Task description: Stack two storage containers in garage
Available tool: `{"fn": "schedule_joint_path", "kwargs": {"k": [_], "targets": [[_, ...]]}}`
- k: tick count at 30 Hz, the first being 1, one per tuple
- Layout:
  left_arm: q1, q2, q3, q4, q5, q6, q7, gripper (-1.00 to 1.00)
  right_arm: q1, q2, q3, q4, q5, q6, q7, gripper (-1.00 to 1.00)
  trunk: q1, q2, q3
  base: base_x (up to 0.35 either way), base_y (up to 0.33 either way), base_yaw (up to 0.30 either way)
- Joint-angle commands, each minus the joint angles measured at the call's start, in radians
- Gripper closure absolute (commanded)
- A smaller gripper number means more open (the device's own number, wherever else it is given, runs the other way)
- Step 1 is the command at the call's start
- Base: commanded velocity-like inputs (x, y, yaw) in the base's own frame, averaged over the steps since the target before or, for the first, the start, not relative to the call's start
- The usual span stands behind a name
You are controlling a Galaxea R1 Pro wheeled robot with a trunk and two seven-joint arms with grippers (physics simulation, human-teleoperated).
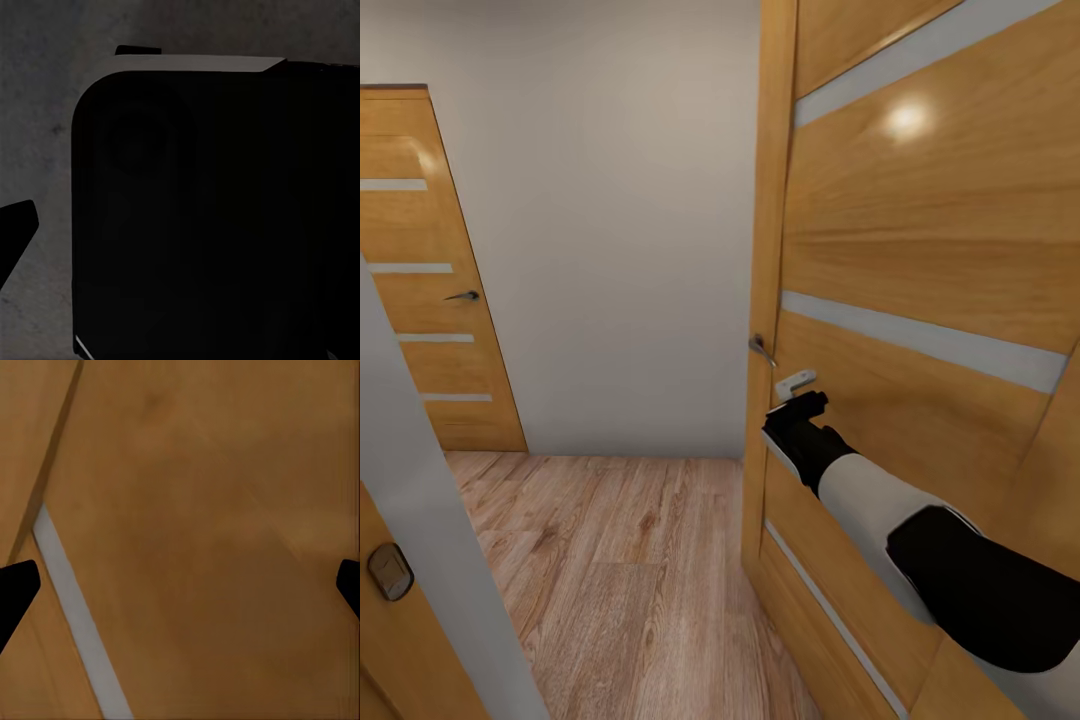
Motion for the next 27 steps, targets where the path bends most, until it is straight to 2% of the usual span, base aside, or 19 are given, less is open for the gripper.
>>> {"fn": "schedule_joint_path", "kwargs": {"k": [1, 13, 24, 27], "targets": [[0.0, 0.0, 0.001, 0.0, 0.007, -0.002, -0.001, -1.0, -0.003, 0.0, 0.012, 0.001, 0.009, 0.01, -0.01, -1.0, 0.0, -0.001, -0.001, 0.0, 0.0, 0.0], [0.0, 0.0, 0.001, 0.0, 0.008, -0.002, -0.001, -1.0, -0.054, -0.036, 0.012, 0.041, 0.009, 0.01, -0.029, -1.0, 0.0, -0.001, -0.001, 0.0, 0.0, 0.0], [0.0, 0.0, 0.001, 0.0, 0.007, -0.003, -0.001, -1.0, -0.098, -0.121, 0.011, 0.05, 0.006, 0.01, -0.04, -1.0, 0.0, -0.001, -0.001, 0.0, 0.0, 0.0], [0.0, 0.0, 0.001, 0.0, 0.007, -0.002, -0.001, -1.0, -0.1, -0.131, 0.01, 0.051, 0.006, 0.01, -0.04, -1.0, 0.0, -0.001, -0.001, 0.0, 0.0, 0.0]]}}
